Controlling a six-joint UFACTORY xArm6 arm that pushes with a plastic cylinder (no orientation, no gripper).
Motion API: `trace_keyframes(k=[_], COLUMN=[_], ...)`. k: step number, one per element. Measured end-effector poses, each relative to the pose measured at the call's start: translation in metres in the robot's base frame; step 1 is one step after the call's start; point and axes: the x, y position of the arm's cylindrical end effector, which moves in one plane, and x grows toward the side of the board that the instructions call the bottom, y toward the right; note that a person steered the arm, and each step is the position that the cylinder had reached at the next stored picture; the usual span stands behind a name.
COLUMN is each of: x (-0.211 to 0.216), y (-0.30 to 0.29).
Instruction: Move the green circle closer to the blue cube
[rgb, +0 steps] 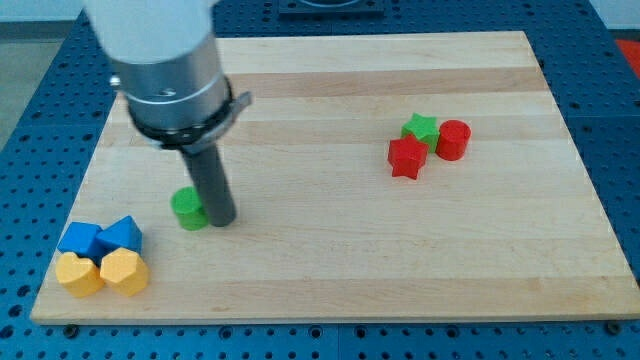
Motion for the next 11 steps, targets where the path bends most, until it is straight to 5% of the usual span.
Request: trace_keyframes(k=[3,7,9,11], x=[-0.03,-0.016,-0.001,-0.031], y=[-0.001,-0.01,-0.064,-0.042])
